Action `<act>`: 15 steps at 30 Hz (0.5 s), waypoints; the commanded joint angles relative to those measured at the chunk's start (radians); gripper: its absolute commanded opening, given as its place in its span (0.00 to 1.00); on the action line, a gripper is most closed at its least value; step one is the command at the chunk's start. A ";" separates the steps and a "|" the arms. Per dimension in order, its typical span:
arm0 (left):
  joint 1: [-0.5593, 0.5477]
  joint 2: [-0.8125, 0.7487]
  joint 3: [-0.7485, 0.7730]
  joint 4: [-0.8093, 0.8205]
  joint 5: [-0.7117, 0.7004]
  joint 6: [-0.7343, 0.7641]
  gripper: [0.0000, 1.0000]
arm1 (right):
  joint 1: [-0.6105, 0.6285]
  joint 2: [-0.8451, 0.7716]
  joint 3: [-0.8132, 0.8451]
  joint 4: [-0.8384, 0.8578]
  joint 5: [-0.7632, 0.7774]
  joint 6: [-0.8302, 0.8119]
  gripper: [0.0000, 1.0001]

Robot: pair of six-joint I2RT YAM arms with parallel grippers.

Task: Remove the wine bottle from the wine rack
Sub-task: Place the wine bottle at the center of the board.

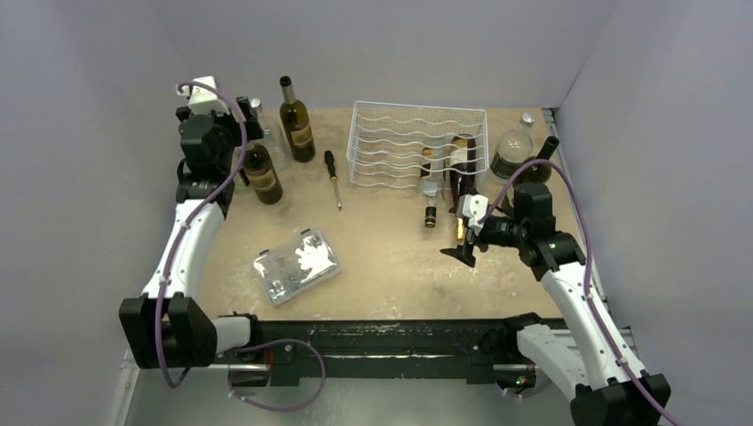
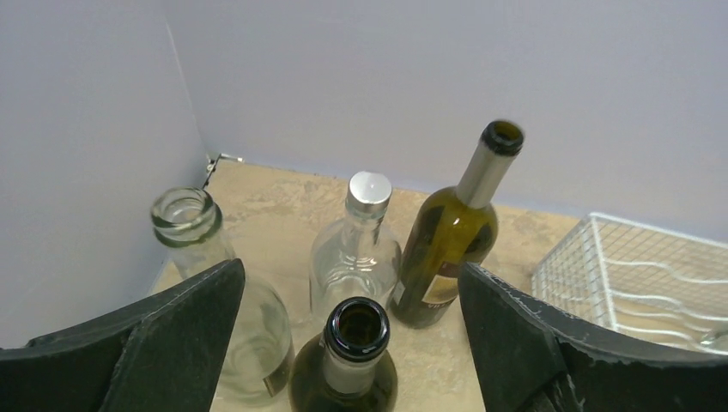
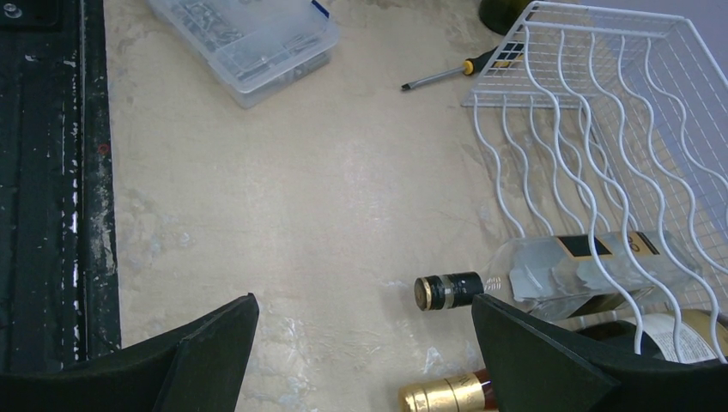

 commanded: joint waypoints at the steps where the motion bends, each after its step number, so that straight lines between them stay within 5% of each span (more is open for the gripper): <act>1: 0.006 -0.136 0.061 -0.051 0.001 -0.095 0.98 | -0.008 -0.002 -0.001 -0.004 -0.004 -0.010 0.99; 15: 0.006 -0.421 -0.123 -0.240 0.271 -0.413 1.00 | -0.020 -0.007 0.006 -0.009 -0.009 -0.008 0.99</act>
